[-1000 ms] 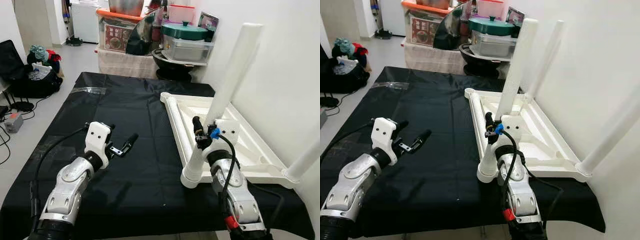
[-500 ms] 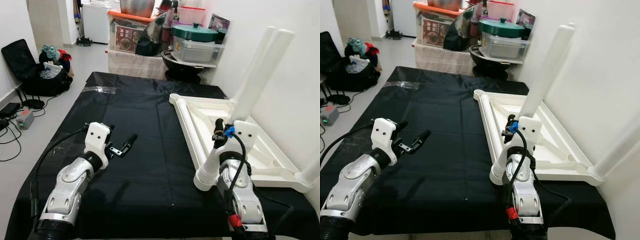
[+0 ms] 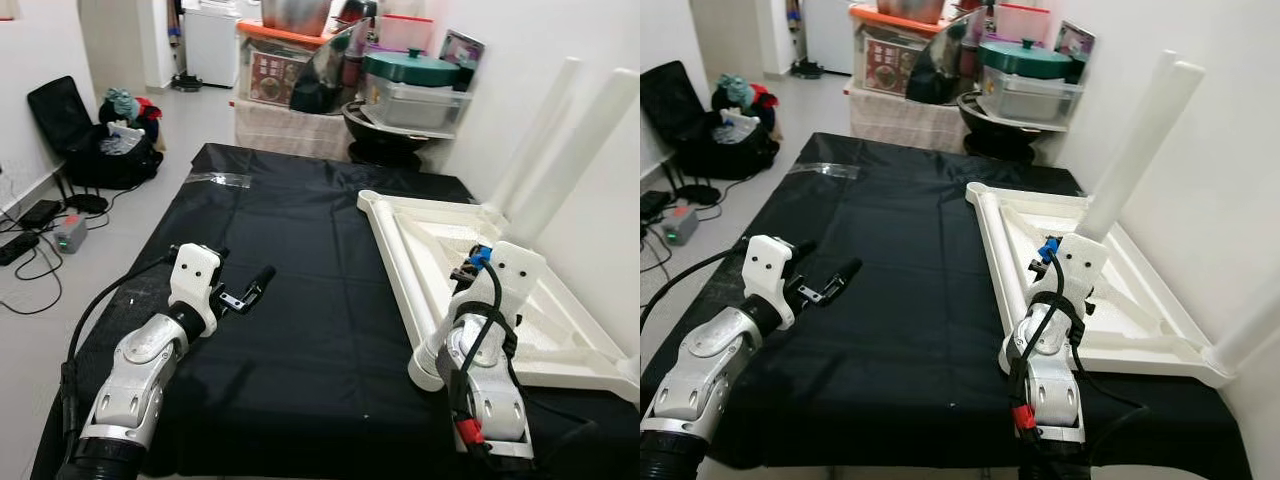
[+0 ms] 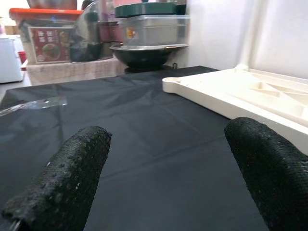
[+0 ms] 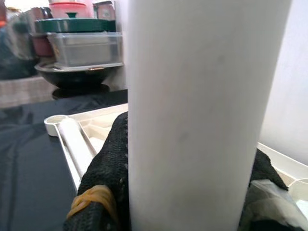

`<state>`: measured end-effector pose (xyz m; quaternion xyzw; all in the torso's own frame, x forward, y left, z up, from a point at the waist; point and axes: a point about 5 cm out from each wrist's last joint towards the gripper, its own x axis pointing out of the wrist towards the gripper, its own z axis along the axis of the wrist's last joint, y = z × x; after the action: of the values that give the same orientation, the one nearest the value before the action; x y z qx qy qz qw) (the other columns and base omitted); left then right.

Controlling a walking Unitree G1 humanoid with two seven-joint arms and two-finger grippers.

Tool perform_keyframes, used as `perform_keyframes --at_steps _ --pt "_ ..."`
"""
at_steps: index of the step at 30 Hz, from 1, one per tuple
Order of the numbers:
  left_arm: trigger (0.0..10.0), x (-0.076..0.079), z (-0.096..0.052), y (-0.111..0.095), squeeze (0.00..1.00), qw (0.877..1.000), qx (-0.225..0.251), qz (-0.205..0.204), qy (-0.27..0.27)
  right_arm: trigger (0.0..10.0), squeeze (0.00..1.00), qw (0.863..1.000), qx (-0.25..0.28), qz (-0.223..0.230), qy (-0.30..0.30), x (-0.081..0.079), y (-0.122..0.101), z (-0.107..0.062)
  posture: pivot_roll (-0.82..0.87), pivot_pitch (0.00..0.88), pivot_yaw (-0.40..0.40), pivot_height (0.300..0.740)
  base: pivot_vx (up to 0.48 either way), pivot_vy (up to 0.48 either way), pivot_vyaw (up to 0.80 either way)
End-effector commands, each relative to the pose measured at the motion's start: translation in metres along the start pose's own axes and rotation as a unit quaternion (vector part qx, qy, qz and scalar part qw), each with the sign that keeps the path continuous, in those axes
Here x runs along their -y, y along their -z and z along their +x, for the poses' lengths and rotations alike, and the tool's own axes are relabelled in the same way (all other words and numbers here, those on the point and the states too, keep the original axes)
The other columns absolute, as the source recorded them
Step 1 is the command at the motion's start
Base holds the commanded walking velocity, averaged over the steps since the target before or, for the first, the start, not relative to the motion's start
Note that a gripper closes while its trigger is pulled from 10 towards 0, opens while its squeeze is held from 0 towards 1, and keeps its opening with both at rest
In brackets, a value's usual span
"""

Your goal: Building children table

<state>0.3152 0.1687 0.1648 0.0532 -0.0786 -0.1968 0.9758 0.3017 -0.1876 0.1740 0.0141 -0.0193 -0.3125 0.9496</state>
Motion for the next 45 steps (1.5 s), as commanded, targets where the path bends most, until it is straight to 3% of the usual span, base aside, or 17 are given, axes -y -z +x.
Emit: perform_keyframes --at_steps 1,11,25,34,45 --pt "10.0 0.004 0.002 0.003 0.00 1.000 -0.002 -0.003 0.005 10.0 0.00 0.985 -0.112 -0.094 0.087 0.038 0.052 0.003 0.07 0.000 -0.132 0.740 0.000 0.000 0.00" --pt "10.0 0.004 0.002 0.004 0.00 1.000 -0.001 -0.003 0.005 10.0 0.00 0.986 -0.108 -0.091 0.084 0.033 0.048 0.002 0.07 0.000 -0.131 0.740 0.000 0.000 0.00" --pt "10.0 0.004 0.002 0.004 0.00 1.000 -0.002 -0.002 0.006 10.0 0.00 0.979 -0.150 -0.051 0.126 0.048 0.054 -0.002 0.05 0.000 -0.123 0.740 0.000 0.000 0.00" --pt "10.0 0.003 0.003 0.004 0.00 1.000 -0.002 -0.002 0.007 10.0 0.00 0.978 -0.150 -0.050 0.138 0.049 0.054 -0.004 0.05 0.000 -0.119 0.740 0.000 0.000 0.00" --pt "10.0 0.004 0.004 0.005 0.00 1.000 -0.003 -0.002 0.009 10.0 0.00 0.991 -0.103 0.001 0.081 0.045 0.044 -0.007 0.05 0.000 -0.115 0.740 0.000 0.000 0.00"
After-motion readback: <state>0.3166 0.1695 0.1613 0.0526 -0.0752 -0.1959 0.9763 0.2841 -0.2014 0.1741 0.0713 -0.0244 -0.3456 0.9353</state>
